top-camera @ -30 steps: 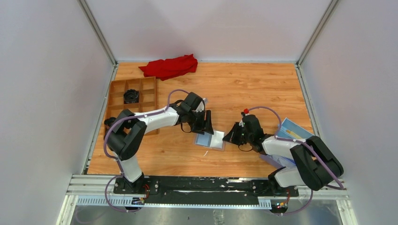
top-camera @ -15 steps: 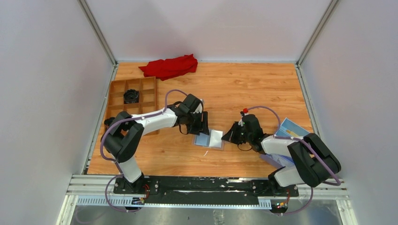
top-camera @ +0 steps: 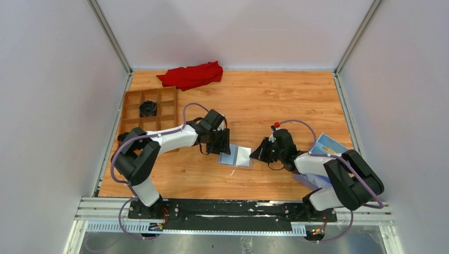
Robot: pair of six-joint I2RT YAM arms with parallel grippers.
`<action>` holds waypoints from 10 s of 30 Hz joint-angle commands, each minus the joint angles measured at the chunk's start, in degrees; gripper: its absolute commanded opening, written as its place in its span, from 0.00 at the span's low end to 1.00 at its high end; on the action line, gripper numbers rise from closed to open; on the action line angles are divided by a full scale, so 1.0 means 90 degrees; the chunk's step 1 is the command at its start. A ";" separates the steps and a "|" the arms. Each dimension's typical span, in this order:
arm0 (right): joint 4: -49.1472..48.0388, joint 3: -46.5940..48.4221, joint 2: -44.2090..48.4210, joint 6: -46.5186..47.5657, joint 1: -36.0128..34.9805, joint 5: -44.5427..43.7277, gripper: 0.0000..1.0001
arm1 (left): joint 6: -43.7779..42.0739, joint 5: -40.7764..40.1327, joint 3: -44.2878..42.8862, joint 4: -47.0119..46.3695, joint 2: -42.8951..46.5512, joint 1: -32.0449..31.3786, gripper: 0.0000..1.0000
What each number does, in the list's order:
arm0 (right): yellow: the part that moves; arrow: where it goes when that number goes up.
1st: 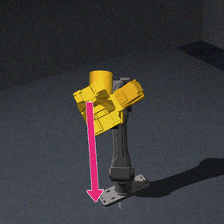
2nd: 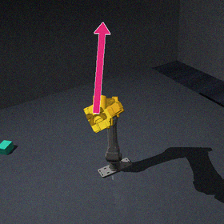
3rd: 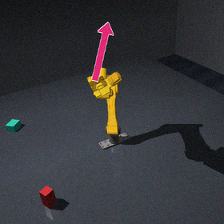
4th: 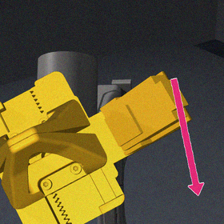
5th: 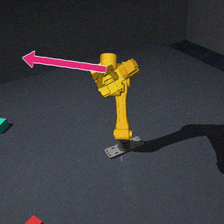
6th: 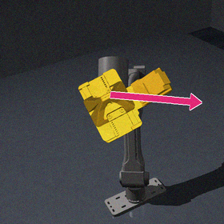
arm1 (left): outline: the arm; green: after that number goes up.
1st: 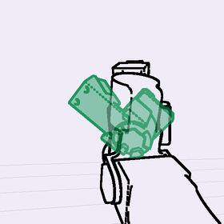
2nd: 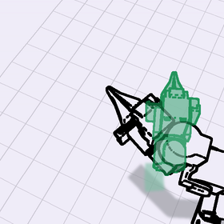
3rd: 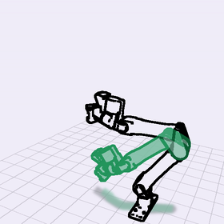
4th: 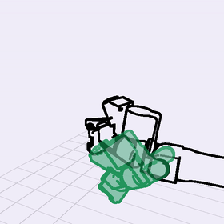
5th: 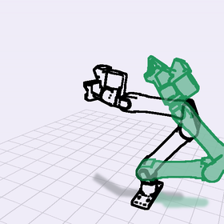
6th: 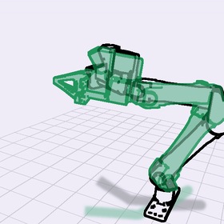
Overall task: Take the credit cards out of the card holder
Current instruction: Remove the credit card from the card holder.
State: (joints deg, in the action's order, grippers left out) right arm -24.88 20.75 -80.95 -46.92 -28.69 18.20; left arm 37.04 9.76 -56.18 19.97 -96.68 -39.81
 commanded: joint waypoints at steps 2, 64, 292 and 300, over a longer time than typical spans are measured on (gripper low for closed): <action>0.1173 -0.0276 -0.0431 0.0261 0.0053 -0.0525 0.00 | 0.0149 0.0289 0.0153 -0.0397 0.0035 0.0008 0.58; 0.2263 0.0959 0.1108 0.0769 -0.0110 0.0378 0.12 | -0.0571 0.0471 -0.0560 0.0389 0.0506 0.0264 0.56; 0.1212 0.1334 -0.0397 0.0541 -0.0617 0.0823 0.31 | -0.0667 0.0977 0.0579 -0.0318 -0.0022 0.0759 0.31; 0.1212 0.1482 -0.0316 0.0523 -0.0673 0.1003 0.30 | -0.0636 0.1074 0.0600 -0.0478 -0.0208 0.0763 0.31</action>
State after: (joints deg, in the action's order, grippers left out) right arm -14.20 32.10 -84.38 -42.19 -33.74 24.93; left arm 31.86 19.25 -51.92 17.34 -96.49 -33.04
